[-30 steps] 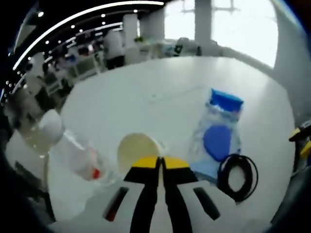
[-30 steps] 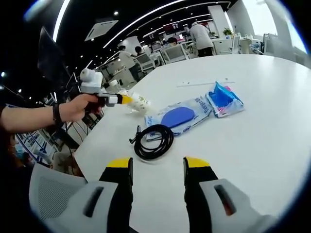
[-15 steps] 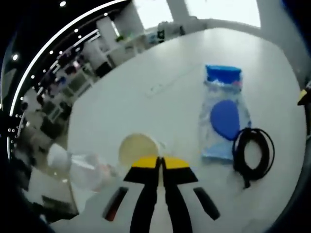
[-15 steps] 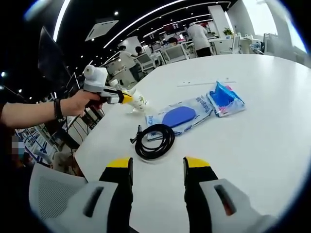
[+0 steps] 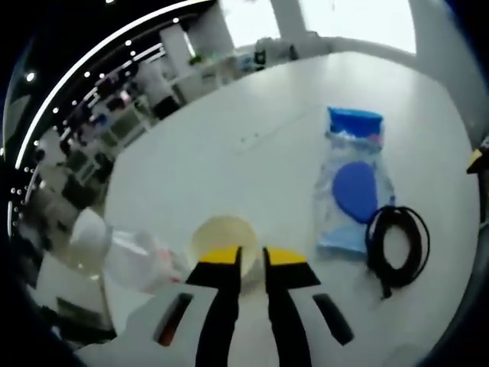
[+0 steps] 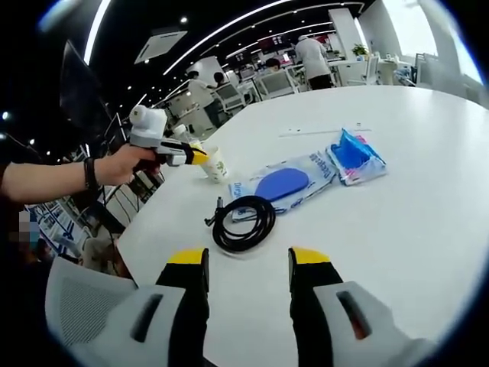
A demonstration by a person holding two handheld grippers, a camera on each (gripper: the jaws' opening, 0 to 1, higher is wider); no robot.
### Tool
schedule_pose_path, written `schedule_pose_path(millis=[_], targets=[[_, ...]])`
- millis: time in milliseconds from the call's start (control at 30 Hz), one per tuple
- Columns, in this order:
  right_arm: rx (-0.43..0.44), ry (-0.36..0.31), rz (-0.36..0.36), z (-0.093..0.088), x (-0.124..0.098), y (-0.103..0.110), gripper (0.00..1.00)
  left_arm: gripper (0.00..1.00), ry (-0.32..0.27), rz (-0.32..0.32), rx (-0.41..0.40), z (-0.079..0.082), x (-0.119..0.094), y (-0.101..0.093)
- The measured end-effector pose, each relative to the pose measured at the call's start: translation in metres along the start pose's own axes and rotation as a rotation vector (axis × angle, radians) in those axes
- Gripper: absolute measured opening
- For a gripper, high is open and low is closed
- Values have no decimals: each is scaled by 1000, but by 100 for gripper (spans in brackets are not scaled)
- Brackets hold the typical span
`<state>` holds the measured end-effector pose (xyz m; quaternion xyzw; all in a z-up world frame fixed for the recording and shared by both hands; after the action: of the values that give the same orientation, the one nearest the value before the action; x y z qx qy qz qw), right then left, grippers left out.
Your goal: Arrange the tabletop items into an orderly group along one side of the table until the central work area is clear of visible clutter.
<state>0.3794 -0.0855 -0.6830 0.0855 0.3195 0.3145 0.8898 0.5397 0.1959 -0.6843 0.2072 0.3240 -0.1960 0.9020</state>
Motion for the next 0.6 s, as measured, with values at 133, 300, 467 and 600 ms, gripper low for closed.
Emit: schedule_pose_path(millis=[133, 300, 467, 600], targets=[[-2, -3, 1, 3, 1, 1, 41, 13, -20, -9, -42, -2, -3, 1], [-6, -4, 4, 3, 2, 2, 41, 15, -41, -18, -85, -5, -8, 2], [-9, 1, 10, 2, 5, 6, 41, 16, -69, -14, -107, -7, -15, 3], [-12, 4, 16, 3, 8, 9, 41, 18, -91, -18, -151, -13, -21, 3]])
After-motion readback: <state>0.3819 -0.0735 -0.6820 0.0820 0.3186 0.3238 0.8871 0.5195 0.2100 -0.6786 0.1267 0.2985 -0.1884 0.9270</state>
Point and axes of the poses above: the point that each gripper's makers call its tool centre point, and the gripper's own axes: x roughly forward along the fingers, y roughly to its left, z roughly out of its top, the point moved 5 cm from there along -x, roughly backward along the fingers, and after that the axes turned 2 degrees about -y, right-handed, at the moved point
